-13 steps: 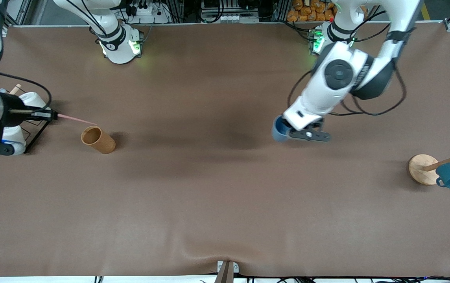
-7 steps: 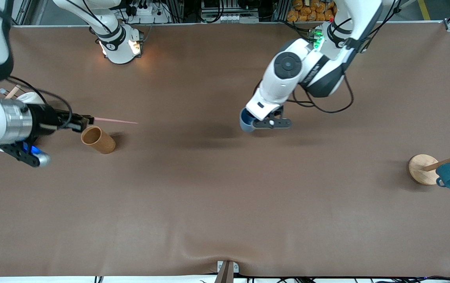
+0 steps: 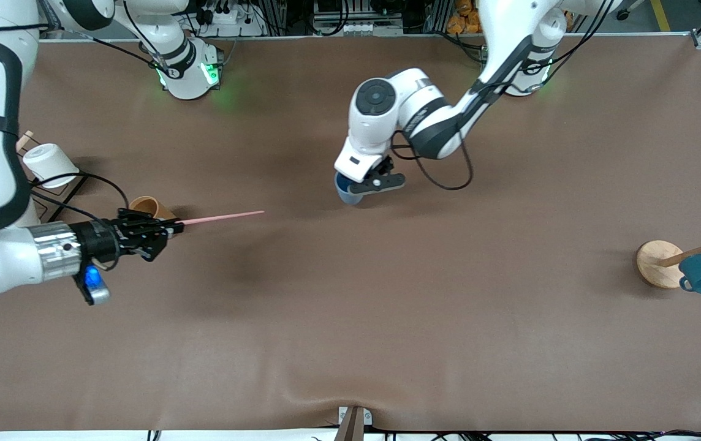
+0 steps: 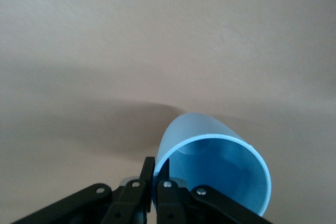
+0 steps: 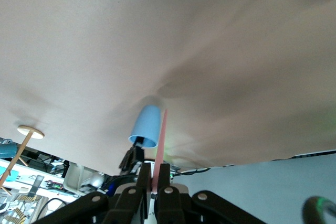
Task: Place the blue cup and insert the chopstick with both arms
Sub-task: 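Carry the blue cup to mid-table while the right gripper pulls out the chopstick, then set the blue cup down and open the left gripper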
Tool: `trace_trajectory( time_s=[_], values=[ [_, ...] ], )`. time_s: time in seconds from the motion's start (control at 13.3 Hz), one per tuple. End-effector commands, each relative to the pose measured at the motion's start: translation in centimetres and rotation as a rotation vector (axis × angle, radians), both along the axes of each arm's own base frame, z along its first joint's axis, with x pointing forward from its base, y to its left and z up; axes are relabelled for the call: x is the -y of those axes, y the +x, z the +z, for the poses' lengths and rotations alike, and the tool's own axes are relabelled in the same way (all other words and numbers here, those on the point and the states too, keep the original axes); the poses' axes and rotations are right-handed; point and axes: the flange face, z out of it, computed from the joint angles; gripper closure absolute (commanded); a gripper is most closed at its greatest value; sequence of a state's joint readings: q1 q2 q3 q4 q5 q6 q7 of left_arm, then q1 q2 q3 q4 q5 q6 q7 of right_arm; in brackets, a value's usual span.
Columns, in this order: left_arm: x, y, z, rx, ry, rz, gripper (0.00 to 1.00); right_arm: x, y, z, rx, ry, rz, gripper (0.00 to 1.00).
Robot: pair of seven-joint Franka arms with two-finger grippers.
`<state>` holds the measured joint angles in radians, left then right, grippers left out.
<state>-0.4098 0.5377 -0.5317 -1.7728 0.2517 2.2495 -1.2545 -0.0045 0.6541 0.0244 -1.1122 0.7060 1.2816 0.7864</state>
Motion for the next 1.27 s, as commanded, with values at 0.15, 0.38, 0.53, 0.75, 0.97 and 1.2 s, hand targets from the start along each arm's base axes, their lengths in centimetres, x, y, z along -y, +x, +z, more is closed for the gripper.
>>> trace_trajectory(
  time_s=[0.15, 0.38, 0.53, 0.75, 0.97, 1.2],
  values=[
    [2.8, -0.3, -3.0, 0.032, 0.035, 0.059, 1.00, -0.1, -1.3, 1.1, -0.041, 0.003, -0.046, 1.00],
    [3.5, -1.0, -4.2, 0.026, 0.024, 0.076, 1.00, -0.4, -1.3, 0.5, -0.042, -0.006, -0.046, 1.00],
    [3.5, -0.8, -4.4, 0.021, 0.018, 0.086, 0.73, -0.5, -1.5, 0.5, -0.045, -0.008, -0.044, 1.00],
    [3.0, 0.5, -2.5, 0.047, 0.002, 0.133, 0.00, -0.7, -2.0, 1.1, -0.044, -0.012, -0.044, 1.00],
    [0.4, 3.0, 3.2, 0.097, 0.019, 0.184, 0.00, -2.2, -4.7, 1.3, -0.015, -0.032, -0.093, 1.00],
    [-2.8, 4.8, 9.0, 0.136, 0.045, 0.240, 0.00, -4.5, -7.0, 0.9, -0.007, -0.042, -0.115, 1.00]
  ],
)
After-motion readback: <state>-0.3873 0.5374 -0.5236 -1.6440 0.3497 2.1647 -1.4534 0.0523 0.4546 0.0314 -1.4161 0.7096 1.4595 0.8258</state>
